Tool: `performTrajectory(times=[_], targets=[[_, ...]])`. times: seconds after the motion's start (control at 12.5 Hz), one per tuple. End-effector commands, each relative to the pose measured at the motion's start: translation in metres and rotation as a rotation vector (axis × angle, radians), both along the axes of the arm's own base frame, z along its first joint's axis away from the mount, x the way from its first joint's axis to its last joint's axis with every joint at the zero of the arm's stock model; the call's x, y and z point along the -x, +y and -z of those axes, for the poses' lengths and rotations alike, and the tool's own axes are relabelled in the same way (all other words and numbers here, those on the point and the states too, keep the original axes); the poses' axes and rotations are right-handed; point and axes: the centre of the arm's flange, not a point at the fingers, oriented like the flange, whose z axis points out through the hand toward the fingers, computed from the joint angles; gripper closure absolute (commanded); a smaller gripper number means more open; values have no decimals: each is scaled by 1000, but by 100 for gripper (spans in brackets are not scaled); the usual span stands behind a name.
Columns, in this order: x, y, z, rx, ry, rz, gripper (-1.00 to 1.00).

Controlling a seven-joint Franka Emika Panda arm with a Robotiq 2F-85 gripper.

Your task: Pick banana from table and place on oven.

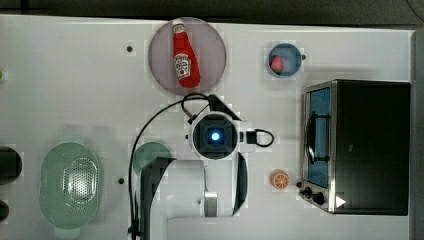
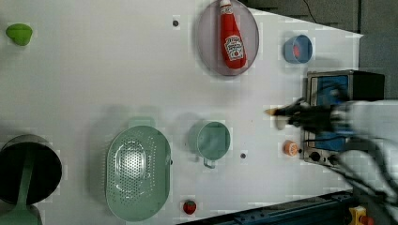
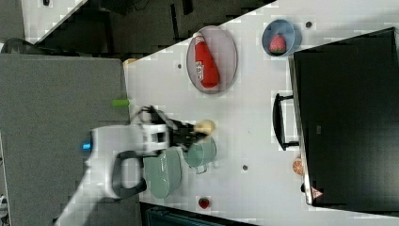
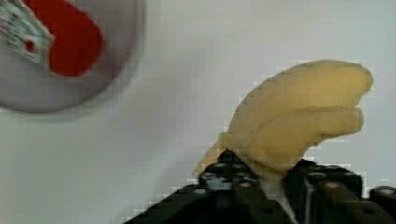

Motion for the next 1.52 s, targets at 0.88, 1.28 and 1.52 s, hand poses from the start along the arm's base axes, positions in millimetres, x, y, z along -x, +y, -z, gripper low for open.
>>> performTrajectory(times=[0.88, 1.28, 1.52], targets=[[0, -253, -182, 17, 11, 145, 53], [-10, -355, -132, 117, 3, 22, 53], [-12, -382, -101, 139, 61, -12, 44]])
